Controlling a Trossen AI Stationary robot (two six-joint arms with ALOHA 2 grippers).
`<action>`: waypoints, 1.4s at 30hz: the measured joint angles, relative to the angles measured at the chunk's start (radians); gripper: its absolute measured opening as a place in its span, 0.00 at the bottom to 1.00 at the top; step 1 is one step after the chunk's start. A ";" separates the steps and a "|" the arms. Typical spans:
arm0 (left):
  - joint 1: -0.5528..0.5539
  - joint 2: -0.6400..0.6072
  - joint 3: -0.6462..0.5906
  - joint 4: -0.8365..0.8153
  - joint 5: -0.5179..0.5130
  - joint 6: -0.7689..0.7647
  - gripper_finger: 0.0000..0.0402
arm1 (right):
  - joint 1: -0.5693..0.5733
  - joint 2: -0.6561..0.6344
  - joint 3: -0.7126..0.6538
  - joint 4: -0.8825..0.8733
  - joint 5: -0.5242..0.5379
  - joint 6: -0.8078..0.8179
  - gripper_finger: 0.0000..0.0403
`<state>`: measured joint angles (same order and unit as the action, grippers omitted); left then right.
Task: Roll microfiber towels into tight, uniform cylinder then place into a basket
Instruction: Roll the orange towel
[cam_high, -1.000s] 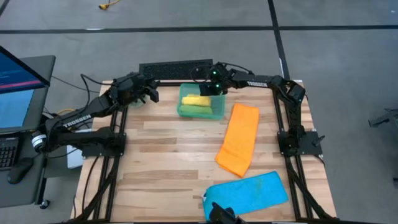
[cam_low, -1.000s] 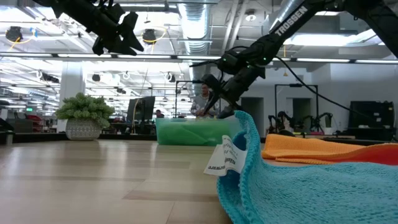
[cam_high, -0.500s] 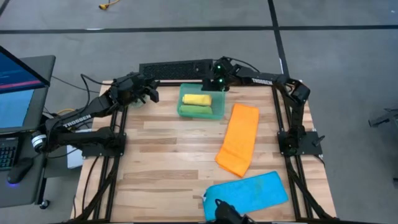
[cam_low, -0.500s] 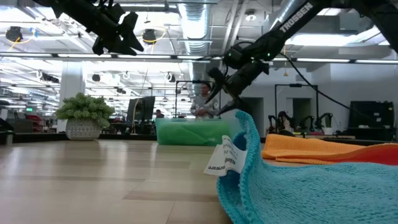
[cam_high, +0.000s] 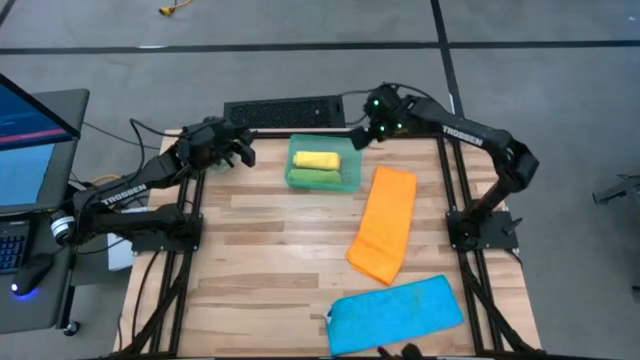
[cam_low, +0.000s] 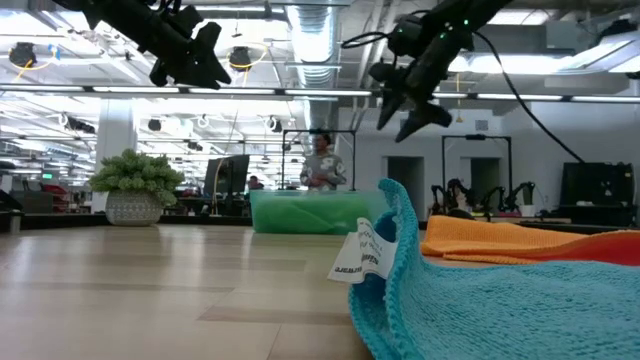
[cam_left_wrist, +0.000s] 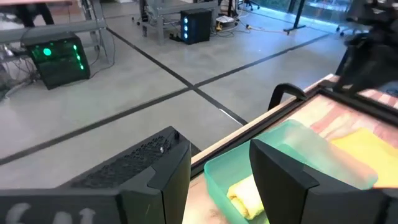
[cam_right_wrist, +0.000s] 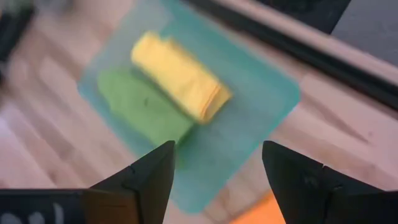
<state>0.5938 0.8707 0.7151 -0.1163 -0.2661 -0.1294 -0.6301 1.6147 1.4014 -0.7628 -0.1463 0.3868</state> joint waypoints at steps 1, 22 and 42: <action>0.000 0.000 0.000 -0.001 0.000 0.018 0.39 | 0.013 -0.002 0.000 -0.029 0.000 -0.011 0.66; 0.000 0.000 0.000 -0.047 0.000 0.049 0.39 | 0.307 0.142 -0.172 0.049 -0.136 -0.033 0.66; 0.000 0.052 0.000 -0.050 -0.005 0.054 0.39 | 0.195 0.200 -0.170 0.129 -0.041 0.059 0.66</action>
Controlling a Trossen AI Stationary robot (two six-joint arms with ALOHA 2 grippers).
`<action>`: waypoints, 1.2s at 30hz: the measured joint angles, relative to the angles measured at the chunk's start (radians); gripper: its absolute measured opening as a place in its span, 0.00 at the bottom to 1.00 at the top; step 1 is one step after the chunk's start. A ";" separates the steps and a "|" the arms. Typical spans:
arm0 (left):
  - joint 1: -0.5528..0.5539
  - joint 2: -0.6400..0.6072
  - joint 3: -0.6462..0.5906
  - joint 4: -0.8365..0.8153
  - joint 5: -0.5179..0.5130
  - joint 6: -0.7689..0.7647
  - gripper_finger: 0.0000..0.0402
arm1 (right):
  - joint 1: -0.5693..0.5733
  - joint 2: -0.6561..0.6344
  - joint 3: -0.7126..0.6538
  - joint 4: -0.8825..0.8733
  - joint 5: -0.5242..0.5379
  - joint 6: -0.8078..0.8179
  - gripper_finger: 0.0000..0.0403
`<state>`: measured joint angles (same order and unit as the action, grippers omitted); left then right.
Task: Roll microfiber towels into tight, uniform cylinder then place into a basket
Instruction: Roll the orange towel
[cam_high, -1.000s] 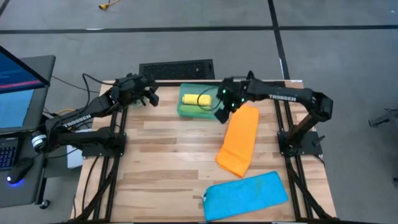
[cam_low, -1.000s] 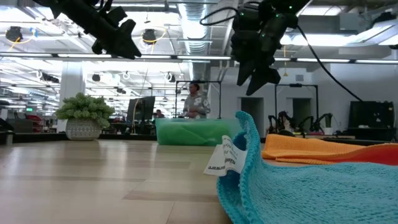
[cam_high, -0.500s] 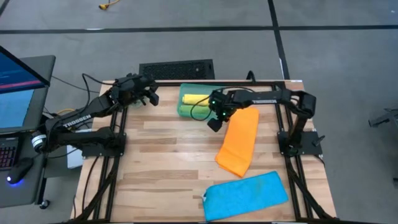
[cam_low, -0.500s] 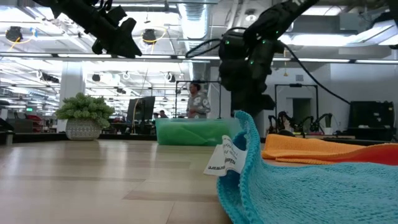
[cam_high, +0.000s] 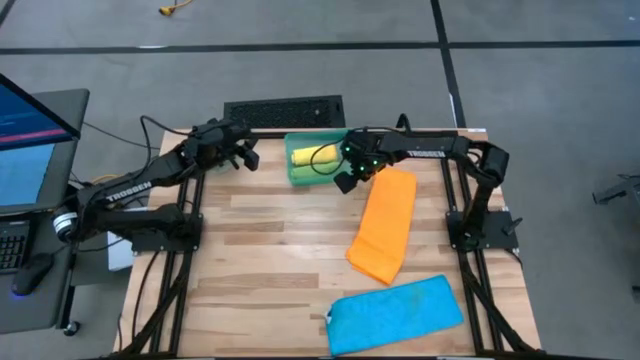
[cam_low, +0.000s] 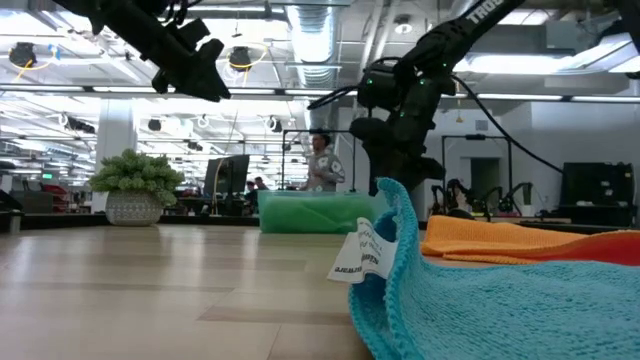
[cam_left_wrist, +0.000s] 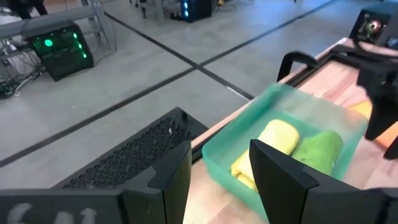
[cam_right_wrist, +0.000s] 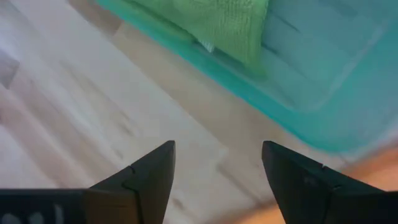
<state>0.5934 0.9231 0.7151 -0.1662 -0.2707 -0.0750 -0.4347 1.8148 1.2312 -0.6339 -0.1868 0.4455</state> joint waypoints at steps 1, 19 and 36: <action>0.000 0.004 0.000 -0.002 0.000 0.000 0.39 | 0.000 -0.011 0.000 -0.020 0.001 -0.002 0.66; -0.095 0.169 0.000 0.044 0.232 0.092 0.39 | 0.054 -0.261 -0.070 -0.289 0.125 -0.024 0.66; -0.275 0.532 0.000 0.231 0.401 0.141 0.39 | 0.230 -0.397 -0.281 -0.184 0.137 0.175 0.66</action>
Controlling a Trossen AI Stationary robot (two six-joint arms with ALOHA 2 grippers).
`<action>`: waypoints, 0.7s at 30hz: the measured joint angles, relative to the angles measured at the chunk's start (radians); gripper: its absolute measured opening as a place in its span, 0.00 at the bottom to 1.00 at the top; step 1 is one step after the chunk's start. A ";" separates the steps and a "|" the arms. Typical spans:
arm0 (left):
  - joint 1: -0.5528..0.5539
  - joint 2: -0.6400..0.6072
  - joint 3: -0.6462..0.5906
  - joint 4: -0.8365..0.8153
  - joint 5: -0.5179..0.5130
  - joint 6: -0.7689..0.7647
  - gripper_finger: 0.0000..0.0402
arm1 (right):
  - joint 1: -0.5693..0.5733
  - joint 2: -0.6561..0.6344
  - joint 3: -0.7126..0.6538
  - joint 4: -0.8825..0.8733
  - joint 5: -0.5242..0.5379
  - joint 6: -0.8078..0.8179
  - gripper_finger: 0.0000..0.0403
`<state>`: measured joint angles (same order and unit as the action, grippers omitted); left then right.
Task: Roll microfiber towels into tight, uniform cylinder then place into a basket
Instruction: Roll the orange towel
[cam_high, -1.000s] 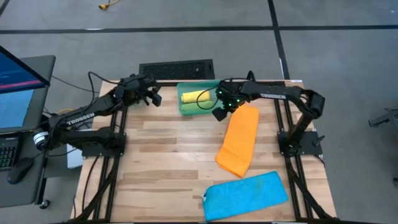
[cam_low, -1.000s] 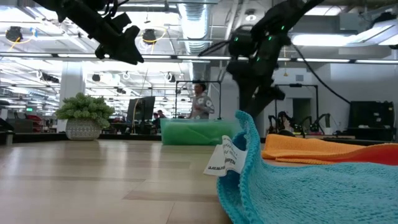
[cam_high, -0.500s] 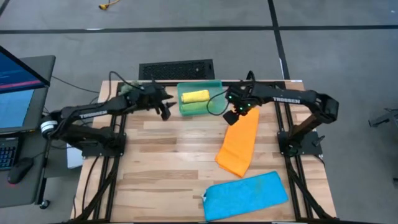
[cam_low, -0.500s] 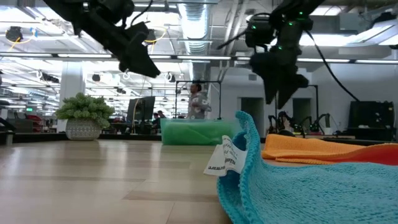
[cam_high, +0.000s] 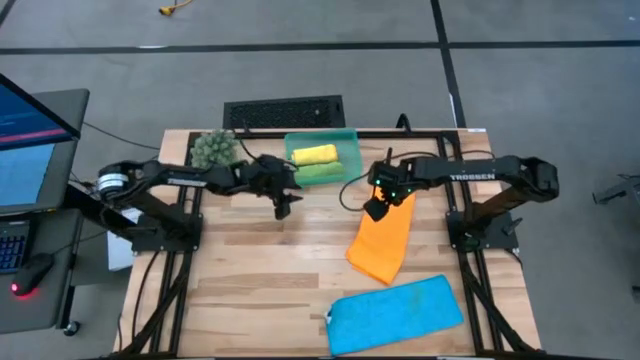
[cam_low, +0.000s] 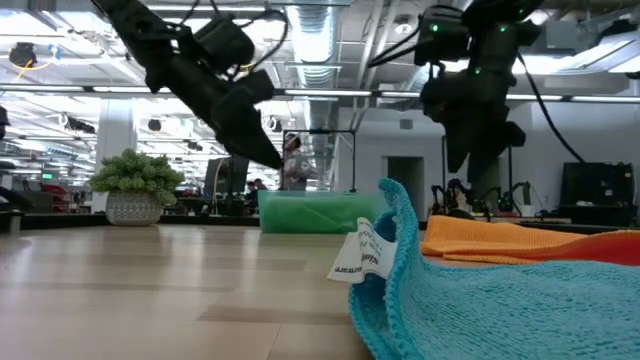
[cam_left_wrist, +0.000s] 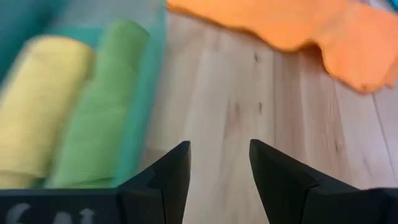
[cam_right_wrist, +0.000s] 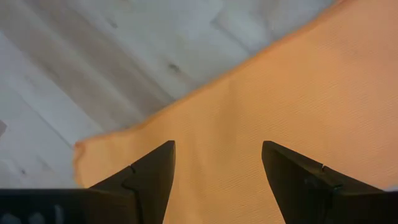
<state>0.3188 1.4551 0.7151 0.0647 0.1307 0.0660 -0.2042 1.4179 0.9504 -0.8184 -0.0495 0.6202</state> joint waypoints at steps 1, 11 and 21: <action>-0.011 0.016 0.000 0.005 -0.006 -0.006 0.39 | 0.016 0.000 0.000 0.000 0.000 0.013 0.66; -0.063 0.166 0.001 0.065 -0.156 0.030 0.39 | 0.181 0.080 -0.001 0.043 0.032 0.174 0.66; -0.019 0.263 0.062 0.063 -0.248 0.031 0.39 | 0.298 0.173 -0.001 0.112 0.041 0.291 0.66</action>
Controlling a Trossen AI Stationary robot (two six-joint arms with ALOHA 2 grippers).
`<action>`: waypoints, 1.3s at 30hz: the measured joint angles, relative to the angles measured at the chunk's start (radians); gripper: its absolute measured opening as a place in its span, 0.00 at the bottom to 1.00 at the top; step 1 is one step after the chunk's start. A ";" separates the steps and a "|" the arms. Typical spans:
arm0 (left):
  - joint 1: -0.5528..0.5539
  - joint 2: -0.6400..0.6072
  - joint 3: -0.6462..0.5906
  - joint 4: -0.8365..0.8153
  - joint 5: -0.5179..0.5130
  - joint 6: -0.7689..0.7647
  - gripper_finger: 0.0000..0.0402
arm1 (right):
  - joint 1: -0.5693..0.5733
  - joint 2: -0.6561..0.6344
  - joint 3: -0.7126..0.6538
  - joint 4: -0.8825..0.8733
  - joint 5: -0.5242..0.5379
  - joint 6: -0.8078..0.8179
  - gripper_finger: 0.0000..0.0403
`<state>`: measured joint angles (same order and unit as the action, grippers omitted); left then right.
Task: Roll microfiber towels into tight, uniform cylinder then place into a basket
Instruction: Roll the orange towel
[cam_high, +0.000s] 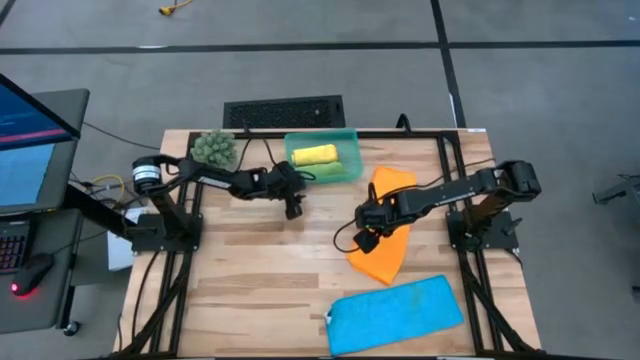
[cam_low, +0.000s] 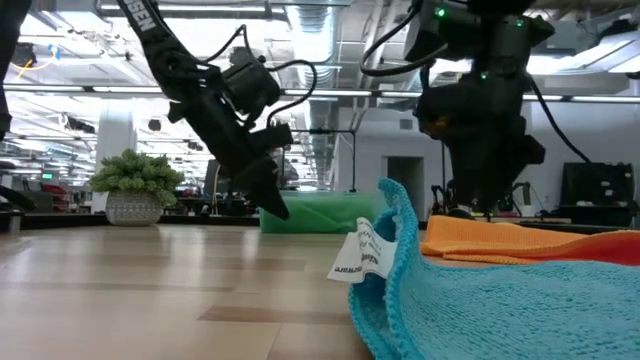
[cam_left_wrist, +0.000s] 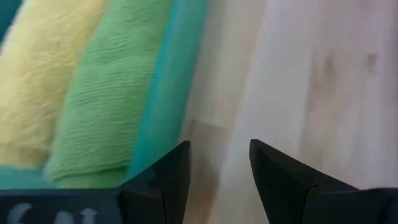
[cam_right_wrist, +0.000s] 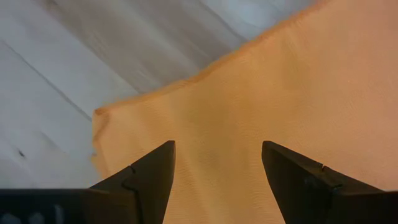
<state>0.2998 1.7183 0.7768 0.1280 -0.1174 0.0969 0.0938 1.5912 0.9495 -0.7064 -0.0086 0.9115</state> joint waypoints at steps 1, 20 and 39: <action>0.004 0.004 0.005 -0.003 -0.008 0.005 0.39 | 0.006 0.003 0.000 0.003 0.010 0.010 0.66; -0.001 -0.004 0.016 -0.014 0.107 -0.098 0.39 | 0.023 0.143 0.001 0.088 0.034 0.195 0.66; -0.224 -0.504 0.015 -0.404 -0.055 -0.231 0.39 | 0.016 0.201 0.001 0.528 0.006 0.137 0.66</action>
<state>0.0760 1.2141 0.7921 -0.2764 -0.1721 -0.1345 0.1097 1.7924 0.9504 -0.1780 -0.0031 1.0489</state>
